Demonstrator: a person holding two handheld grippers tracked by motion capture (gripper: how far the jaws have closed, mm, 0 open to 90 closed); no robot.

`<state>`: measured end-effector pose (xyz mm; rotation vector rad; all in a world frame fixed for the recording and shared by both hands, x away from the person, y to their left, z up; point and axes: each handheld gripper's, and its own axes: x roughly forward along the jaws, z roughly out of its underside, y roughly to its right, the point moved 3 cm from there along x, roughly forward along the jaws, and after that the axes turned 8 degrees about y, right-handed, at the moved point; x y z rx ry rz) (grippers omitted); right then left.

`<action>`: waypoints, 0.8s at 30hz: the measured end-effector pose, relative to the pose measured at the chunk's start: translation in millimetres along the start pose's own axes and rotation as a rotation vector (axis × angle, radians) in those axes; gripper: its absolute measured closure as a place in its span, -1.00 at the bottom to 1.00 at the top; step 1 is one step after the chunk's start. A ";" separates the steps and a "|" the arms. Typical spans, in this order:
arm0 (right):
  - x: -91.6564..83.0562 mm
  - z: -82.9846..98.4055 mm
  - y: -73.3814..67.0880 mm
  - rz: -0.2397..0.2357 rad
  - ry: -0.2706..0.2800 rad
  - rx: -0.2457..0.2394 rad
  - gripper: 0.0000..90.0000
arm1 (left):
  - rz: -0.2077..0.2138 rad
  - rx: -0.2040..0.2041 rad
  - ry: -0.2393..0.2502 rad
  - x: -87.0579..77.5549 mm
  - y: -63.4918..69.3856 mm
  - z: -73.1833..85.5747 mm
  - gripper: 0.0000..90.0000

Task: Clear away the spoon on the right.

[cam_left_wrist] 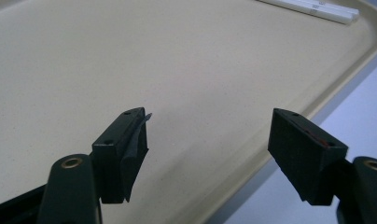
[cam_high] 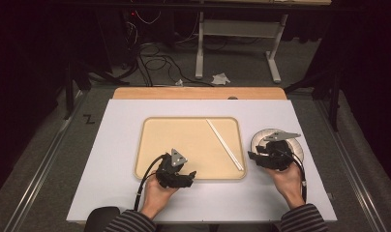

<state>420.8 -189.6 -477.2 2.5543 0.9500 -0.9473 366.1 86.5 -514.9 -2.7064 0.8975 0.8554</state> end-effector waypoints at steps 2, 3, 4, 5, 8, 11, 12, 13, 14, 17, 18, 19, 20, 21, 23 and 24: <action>-4.8 1.5 4.6 0.003 0.006 0.028 0.29 | 0.004 0.001 0.001 1.2 0.0 -0.8 -0.36; -7.5 1.9 6.8 0.007 0.009 0.038 0.30 | 0.005 0.002 0.000 1.8 0.2 -1.0 -0.36; -10.3 2.3 8.5 0.007 0.010 0.050 0.30 | 0.008 0.003 -0.001 2.2 0.5 -1.4 -0.36; -12.9 2.4 10.5 0.012 0.018 0.052 0.30 | 0.009 0.006 -0.002 2.5 1.0 -1.7 -0.36; -19.7 3.5 16.0 0.032 0.024 0.066 0.32 | 0.015 0.008 -0.001 3.6 1.6 -2.4 -0.36; -25.2 4.4 20.8 0.022 0.038 0.086 0.32 | 0.020 0.010 -0.009 4.7 2.1 -2.3 -0.36; -27.1 4.3 21.6 0.027 0.040 0.084 0.32 | 0.021 0.011 -0.012 5.1 2.5 -2.2 -0.36; -29.0 4.1 22.4 0.031 0.041 0.076 0.32 | 0.022 0.010 -0.013 5.5 2.9 -2.2 -0.36; -30.6 4.2 22.5 0.040 0.040 0.079 0.32 | 0.022 0.013 -0.017 5.8 3.0 -2.4 -0.36; -34.9 5.6 25.7 0.047 0.047 0.075 0.32 | 0.021 0.019 -0.017 7.5 4.0 -3.9 -0.36; -36.5 6.3 26.5 0.054 0.048 0.079 0.31 | 0.020 0.024 -0.019 8.3 4.5 -4.4 -0.36; -38.7 7.0 27.9 0.055 0.047 0.075 0.31 | 0.019 0.027 -0.020 9.2 5.4 -4.7 -0.36; -40.8 7.7 29.0 0.063 0.050 0.082 0.30 | 0.020 0.029 -0.022 9.9 6.2 -4.9 -0.36; -43.4 8.5 30.8 0.066 0.047 0.083 0.29 | 0.022 0.029 -0.023 10.6 7.1 -4.8 -0.36; -48.7 9.8 34.6 0.074 0.046 0.091 0.28 | 0.025 0.033 -0.027 11.9 8.7 -4.7 -0.36; -50.8 10.2 37.2 0.084 0.056 0.085 0.28 | 0.027 0.035 -0.028 12.4 9.0 -4.9 -0.36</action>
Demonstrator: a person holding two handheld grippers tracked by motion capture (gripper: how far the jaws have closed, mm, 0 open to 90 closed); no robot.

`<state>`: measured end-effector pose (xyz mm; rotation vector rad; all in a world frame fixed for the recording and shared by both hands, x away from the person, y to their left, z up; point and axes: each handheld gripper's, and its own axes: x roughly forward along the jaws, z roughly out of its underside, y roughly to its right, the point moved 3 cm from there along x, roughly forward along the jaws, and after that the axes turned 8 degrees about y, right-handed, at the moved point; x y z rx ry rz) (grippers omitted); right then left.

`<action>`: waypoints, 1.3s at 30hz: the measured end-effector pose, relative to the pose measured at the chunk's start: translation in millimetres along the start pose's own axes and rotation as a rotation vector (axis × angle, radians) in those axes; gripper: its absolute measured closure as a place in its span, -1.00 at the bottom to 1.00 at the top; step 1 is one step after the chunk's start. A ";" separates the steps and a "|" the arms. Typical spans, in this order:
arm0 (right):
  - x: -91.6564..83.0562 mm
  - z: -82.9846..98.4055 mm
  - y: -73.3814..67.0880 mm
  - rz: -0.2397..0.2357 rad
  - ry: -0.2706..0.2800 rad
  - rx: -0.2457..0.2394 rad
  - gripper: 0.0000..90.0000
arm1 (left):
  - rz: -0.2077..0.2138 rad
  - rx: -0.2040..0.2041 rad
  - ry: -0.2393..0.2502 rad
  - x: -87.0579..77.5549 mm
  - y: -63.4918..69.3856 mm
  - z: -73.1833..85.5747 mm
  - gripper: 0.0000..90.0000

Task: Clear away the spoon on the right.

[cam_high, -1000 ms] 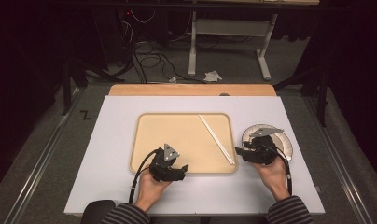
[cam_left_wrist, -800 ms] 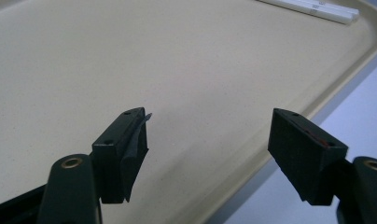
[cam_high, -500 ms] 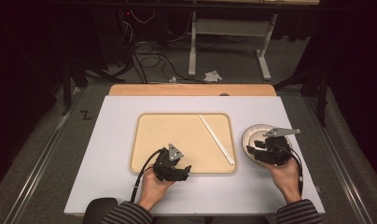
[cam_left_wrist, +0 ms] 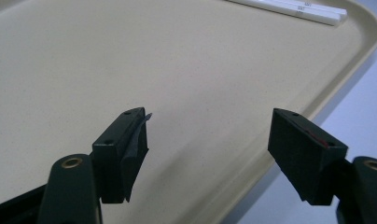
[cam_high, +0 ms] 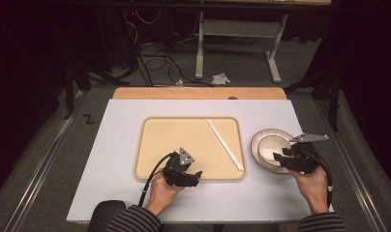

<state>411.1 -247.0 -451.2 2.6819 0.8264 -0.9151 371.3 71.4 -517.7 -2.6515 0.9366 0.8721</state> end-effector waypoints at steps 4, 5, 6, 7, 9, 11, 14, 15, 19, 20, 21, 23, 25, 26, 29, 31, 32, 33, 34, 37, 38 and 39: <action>-9.3 2.4 9.2 0.040 -0.017 0.003 0.28 | 0.005 0.001 0.003 2.0 0.1 -1.8 -0.36; -10.8 3.4 12.0 0.050 -0.018 0.003 0.28 | 0.007 0.002 0.002 2.5 0.3 -2.1 -0.36; -12.6 4.7 14.5 0.057 -0.032 0.013 0.28 | 0.009 0.004 0.002 3.2 0.6 -2.4 -0.36; -13.9 6.2 17.2 0.064 -0.039 0.015 0.28 | 0.011 0.006 0.002 3.9 1.1 -2.9 -0.36; -16.4 9.3 21.9 0.082 -0.048 0.026 0.29 | 0.018 0.011 0.003 5.3 2.4 -3.9 -0.36; -18.7 12.0 25.8 0.098 -0.055 0.037 0.29 | 0.022 0.019 0.002 6.5 3.4 -4.8 -0.36; -21.9 15.4 31.2 0.113 -0.078 0.042 0.32 | 0.026 0.022 0.001 8.2 4.3 -5.9 -0.36; -22.8 16.6 32.9 0.121 -0.083 0.044 0.35 | 0.027 0.022 0.002 8.7 4.7 -6.3 -0.36; -23.7 22.1 38.5 0.131 -0.104 0.060 0.42 | 0.033 0.029 0.000 10.8 6.1 -7.3 -0.36; -23.0 23.5 40.0 0.131 -0.108 0.058 0.43 | 0.034 0.031 -0.001 11.2 6.4 -7.4 -0.36; -22.5 24.7 40.7 0.135 -0.117 0.065 0.44 | 0.035 0.032 -0.001 11.4 6.7 -7.5 -0.36; -21.4 26.4 42.8 0.136 -0.128 0.069 0.49 | 0.033 0.033 -0.002 11.5 6.8 -7.4 -0.36; -19.6 27.0 44.0 0.124 -0.132 0.068 0.52 | 0.031 0.031 -0.003 11.3 6.5 -7.3 -0.36; -18.9 27.2 44.1 0.120 -0.135 0.068 0.52 | 0.032 0.030 -0.002 11.2 6.4 -7.3 -0.36; -17.3 27.7 45.5 0.119 -0.137 0.070 0.57 | 0.031 0.031 -0.003 10.9 6.6 -7.2 -0.36; -16.7 28.1 45.8 0.112 -0.140 0.071 0.59 | 0.031 0.031 -0.003 11.2 6.9 -7.2 -0.36; -16.3 28.4 45.6 0.112 -0.143 0.074 0.62 | 0.030 0.031 -0.005 11.4 7.0 -7.1 -0.36; -15.7 28.6 45.8 0.113 -0.146 0.069 0.68 | 0.031 0.030 -0.004 11.6 7.1 -7.1 -0.36; -15.5 28.7 46.2 0.108 -0.151 0.065 0.77 | 0.031 0.030 -0.004 11.6 7.2 -7.0 -0.36; -15.0 28.9 47.3 0.100 -0.151 0.073 0.79 | 0.030 0.030 -0.004 11.8 7.2 -7.0 -0.36; -14.9 29.0 48.1 0.099 -0.151 0.073 0.80 | 0.029 0.029 -0.004 11.9 7.1 -7.0 -0.36; -14.9 29.2 48.1 0.094 -0.156 0.080 0.81 | 0.029 0.030 -0.005 12.1 7.1 -7.0 -0.36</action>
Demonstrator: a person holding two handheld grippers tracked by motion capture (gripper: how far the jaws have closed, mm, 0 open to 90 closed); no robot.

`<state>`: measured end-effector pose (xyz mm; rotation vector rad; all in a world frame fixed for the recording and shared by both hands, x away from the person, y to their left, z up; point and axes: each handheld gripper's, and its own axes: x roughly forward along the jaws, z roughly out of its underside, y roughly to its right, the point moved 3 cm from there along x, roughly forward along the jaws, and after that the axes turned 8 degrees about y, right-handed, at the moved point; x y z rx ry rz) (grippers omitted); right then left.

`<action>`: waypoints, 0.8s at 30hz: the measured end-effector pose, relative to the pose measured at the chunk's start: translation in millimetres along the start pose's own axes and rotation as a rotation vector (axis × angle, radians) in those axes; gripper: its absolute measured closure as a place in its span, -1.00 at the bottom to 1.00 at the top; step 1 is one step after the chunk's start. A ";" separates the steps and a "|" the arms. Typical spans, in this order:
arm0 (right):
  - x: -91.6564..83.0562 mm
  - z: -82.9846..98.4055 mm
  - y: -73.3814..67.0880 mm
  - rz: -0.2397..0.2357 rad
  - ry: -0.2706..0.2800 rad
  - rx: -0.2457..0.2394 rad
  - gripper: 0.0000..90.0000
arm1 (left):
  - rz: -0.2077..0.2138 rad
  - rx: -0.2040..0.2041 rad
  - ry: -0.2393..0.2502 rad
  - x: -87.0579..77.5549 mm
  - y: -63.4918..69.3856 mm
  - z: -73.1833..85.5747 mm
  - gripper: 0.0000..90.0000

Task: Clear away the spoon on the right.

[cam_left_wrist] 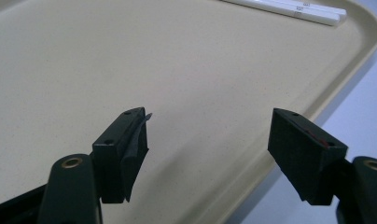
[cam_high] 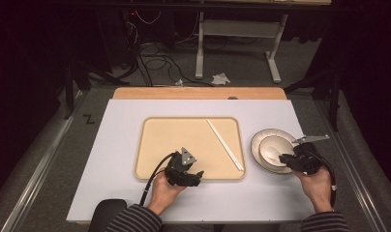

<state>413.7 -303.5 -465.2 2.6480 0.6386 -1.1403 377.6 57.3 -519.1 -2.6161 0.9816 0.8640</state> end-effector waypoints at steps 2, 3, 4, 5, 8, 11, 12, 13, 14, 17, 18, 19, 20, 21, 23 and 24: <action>1.5 0.6 0.6 -0.006 -0.008 0.002 0.86 | 0.000 0.000 0.001 0.2 0.1 0.0 -0.36; 2.9 0.9 0.9 -0.012 -0.011 0.002 0.86 | 0.000 0.000 0.000 0.2 0.1 0.0 -0.36; 3.8 1.4 0.5 -0.014 -0.018 0.008 0.86 | -0.001 0.000 0.001 0.1 0.1 0.0 -0.36; 4.8 1.8 0.0 -0.019 -0.022 0.008 0.86 | -0.001 -0.001 0.001 0.0 0.0 -0.1 -0.36; 4.2 2.0 0.9 -0.012 -0.021 0.012 0.86 | -0.002 -0.002 0.002 -0.5 -0.4 -0.2 -0.36; 1.8 2.5 2.3 -0.004 -0.011 0.014 0.86 | -0.001 -0.001 0.003 -0.3 -0.5 -0.2 -0.36; 1.9 3.1 2.6 -0.003 -0.006 0.013 0.86 | -0.003 -0.001 0.002 -0.4 -0.4 -0.3 -0.36; 1.9 3.3 2.5 -0.003 -0.005 0.013 0.87 | -0.002 0.000 0.003 -0.5 -0.4 -0.3 -0.36; 1.8 3.3 2.2 -0.006 -0.006 0.014 0.87 | -0.003 -0.001 0.002 -0.6 -0.6 -0.3 -0.36; 2.2 3.0 0.8 -0.004 -0.002 0.009 0.87 | -0.003 -0.003 0.004 -0.9 -1.3 -0.4 -0.36; 1.6 3.1 -0.4 -0.005 -0.009 0.011 0.87 | -0.003 -0.003 0.005 -1.0 -1.3 -0.5 -0.36; 1.6 3.2 -0.5 -0.004 -0.007 0.008 0.87 | -0.003 -0.002 0.005 -1.0 -1.3 -0.5 -0.36; 1.6 3.1 -0.5 -0.005 -0.006 0.006 0.87 | -0.003 -0.002 0.005 -1.0 -1.2 -0.4 -0.36; 1.6 3.2 -0.3 0.000 -0.004 0.003 0.87 | -0.003 -0.001 0.004 -1.0 -1.1 -0.3 -0.36; 1.1 3.1 -0.5 0.000 0.001 0.000 0.87 | -0.002 0.000 0.004 -1.0 -0.9 -0.3 -0.36; 0.4 2.8 -0.5 0.000 0.004 0.002 0.87 | -0.002 -0.001 0.004 -1.1 -1.0 -0.3 -0.36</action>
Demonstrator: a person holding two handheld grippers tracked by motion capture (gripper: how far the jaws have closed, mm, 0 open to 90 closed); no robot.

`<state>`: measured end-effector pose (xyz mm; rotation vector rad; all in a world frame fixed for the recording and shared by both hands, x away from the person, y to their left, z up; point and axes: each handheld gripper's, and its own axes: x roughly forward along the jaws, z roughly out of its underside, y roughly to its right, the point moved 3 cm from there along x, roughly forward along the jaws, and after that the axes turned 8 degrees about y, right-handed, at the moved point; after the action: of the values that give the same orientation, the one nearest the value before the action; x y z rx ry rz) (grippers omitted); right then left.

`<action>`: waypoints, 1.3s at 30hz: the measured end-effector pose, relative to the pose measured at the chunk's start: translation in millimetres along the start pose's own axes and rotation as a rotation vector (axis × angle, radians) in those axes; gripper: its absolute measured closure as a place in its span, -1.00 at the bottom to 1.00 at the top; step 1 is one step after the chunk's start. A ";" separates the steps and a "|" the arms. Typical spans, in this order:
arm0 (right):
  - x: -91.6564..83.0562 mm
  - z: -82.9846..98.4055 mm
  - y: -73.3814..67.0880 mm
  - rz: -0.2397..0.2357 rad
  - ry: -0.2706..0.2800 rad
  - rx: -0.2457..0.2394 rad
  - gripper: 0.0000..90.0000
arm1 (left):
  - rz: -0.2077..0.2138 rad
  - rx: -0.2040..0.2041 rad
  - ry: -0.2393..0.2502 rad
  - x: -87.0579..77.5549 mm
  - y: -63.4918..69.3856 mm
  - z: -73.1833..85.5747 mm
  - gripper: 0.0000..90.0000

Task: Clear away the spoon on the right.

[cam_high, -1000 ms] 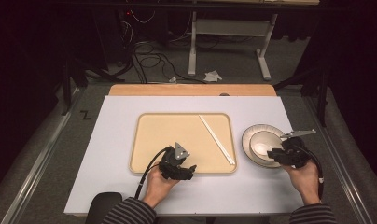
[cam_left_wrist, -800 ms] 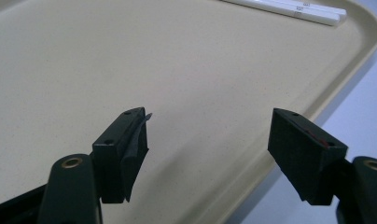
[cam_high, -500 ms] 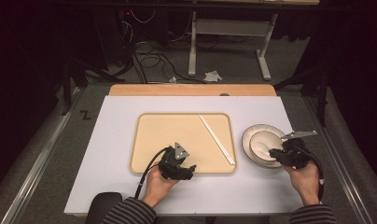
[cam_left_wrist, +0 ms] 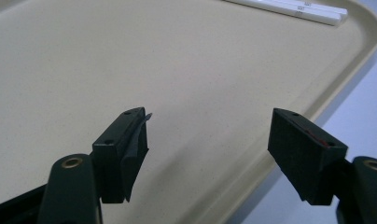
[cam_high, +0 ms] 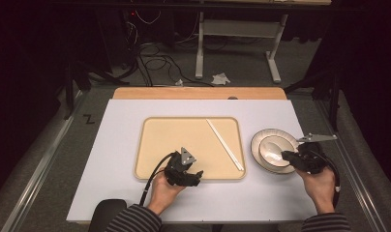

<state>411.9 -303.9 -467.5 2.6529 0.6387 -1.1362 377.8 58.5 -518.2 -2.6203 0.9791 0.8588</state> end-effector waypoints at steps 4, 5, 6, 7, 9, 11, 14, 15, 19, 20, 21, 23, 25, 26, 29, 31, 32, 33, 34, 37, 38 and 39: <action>-5.3 -2.3 0.4 0.001 0.019 0.001 0.87 | -0.001 0.001 0.001 -0.3 -0.1 0.0 -0.36; -6.8 -2.9 0.1 0.001 0.024 0.003 0.87 | 0.000 0.001 0.002 -0.2 -0.1 -0.1 -0.36; -8.4 -3.5 0.0 0.007 0.033 0.001 0.87 | 0.000 0.000 0.002 0.0 -0.2 -0.1 -0.36; -9.2 -3.9 -0.1 0.004 0.037 0.001 0.86 | 0.001 -0.001 0.000 0.2 -0.3 0.0 -0.36; -11.5 -4.7 -0.4 0.000 0.046 0.004 0.87 | 0.000 0.001 -0.001 0.1 -0.3 0.0 -0.36; -13.4 -5.9 -0.3 0.001 0.055 0.006 0.87 | 0.000 0.001 -0.001 0.1 -0.4 0.1 -0.36; -16.0 -7.4 -0.4 -0.001 0.068 0.014 0.87 | 0.000 0.001 -0.001 -0.2 -0.7 0.2 -0.36; -17.1 -7.8 -0.2 -0.001 0.072 0.011 0.87 | 0.000 0.001 0.000 -0.5 -0.7 0.1 -0.36; -23.2 -9.9 0.0 -0.009 0.091 0.019 0.87 | -0.002 -0.002 0.003 -1.2 -1.1 0.1 -0.36; -25.1 -10.4 0.0 -0.011 0.098 0.025 0.87 | -0.001 -0.002 0.003 -1.3 -1.1 0.1 -0.36; -26.6 -10.9 0.0 -0.016 0.097 0.025 0.87 | -0.001 -0.002 0.003 -1.1 -1.0 0.0 -0.36; -28.8 -12.1 -0.8 -0.019 0.108 0.032 0.87 | -0.003 0.000 0.000 -0.9 -0.9 0.1 -0.36; -30.4 -13.3 -1.8 -0.026 0.117 0.028 0.87 | -0.003 -0.002 0.001 -0.7 -0.8 0.1 -0.36; -31.2 -13.8 -2.3 -0.026 0.119 0.027 0.87 | -0.004 -0.003 0.002 -0.8 -0.8 0.1 -0.36; -32.6 -15.6 -4.9 -0.035 0.129 0.023 0.87 | -0.003 -0.003 0.003 -1.2 -1.0 0.1 -0.36; -33.6 -16.9 -6.8 -0.038 0.134 0.029 0.87 | -0.005 -0.001 0.002 -1.7 -1.0 0.1 -0.36; -33.8 -17.7 -7.2 -0.038 0.143 0.024 0.87 | -0.006 0.000 0.001 -2.0 -1.1 0.2 -0.36; -34.1 -18.5 -8.0 -0.040 0.146 0.023 0.87 | -0.007 0.001 0.001 -2.3 -1.1 0.3 -0.36; -34.7 -19.3 -9.2 -0.043 0.148 0.025 0.87 | -0.008 0.000 0.002 -2.5 -1.1 0.5 -0.36; -34.7 -22.0 -11.4 -0.056 0.162 0.013 0.87 | -0.014 0.002 -0.001 -3.6 -1.7 1.3 -0.37; -34.5 -22.9 -13.0 -0.063 0.164 0.017 0.87 | -0.016 -0.001 0.000 -4.0 -1.8 1.6 -0.37; -33.8 -23.8 -14.0 -0.064 0.167 0.015 0.87 | -0.018 -0.001 0.001 -4.5 -2.0 2.0 -0.37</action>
<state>400.0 -294.1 -426.6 2.7790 0.7522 -0.9451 375.5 63.1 -517.2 -2.6265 0.9546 0.8550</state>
